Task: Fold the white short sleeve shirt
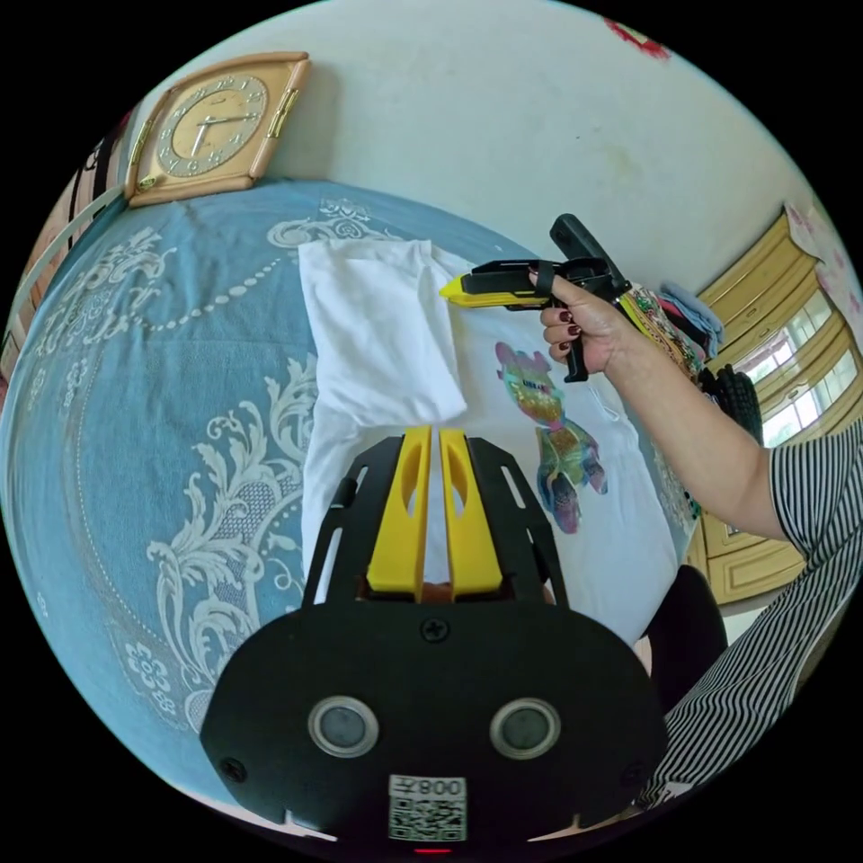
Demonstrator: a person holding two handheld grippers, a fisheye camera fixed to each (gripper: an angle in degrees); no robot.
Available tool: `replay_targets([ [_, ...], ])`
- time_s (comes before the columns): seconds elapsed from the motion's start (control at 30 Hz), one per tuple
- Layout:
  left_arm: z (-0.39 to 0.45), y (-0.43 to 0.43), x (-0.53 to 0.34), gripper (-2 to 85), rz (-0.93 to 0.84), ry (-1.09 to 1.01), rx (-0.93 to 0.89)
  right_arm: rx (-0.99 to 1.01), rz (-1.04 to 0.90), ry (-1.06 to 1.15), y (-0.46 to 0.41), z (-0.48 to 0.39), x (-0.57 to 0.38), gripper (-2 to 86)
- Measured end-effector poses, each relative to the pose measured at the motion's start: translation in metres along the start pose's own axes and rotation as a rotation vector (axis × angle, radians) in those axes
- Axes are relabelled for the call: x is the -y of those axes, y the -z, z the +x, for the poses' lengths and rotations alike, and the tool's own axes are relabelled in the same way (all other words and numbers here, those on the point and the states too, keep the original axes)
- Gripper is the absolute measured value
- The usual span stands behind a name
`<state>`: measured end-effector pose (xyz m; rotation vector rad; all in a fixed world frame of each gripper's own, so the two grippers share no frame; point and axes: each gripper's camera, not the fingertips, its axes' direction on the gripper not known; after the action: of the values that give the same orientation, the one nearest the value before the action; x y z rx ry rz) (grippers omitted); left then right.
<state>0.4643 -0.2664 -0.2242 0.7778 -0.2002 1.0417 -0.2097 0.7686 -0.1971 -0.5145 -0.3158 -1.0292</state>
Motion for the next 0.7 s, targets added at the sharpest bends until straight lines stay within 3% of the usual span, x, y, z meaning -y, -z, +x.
replay_targets([
  [0.2, 0.019, -0.012, 0.009, 1.9, 0.026, -0.003, -0.023, -0.073, 0.072, 0.014, 0.007, 0.012, -0.011, 0.4],
  [0.33, 0.032, -0.011, 0.014, 1.3, 0.09, 0.012, 0.057, -0.121, 0.142, 0.108, 0.006, -0.005, -0.013, 0.2],
  [0.47, 0.036, -0.03, 0.02, 0.5, -0.007, 0.05, 0.174, -0.137, 0.05, 0.262, -0.046, -0.034, 0.014, 0.1],
  [0.7, 0.042, -0.031, 0.02, 0.3, 0.015, 0.077, 0.225, -0.291, -0.083, 0.348, -0.153, -0.049, 0.068, 0.0],
])
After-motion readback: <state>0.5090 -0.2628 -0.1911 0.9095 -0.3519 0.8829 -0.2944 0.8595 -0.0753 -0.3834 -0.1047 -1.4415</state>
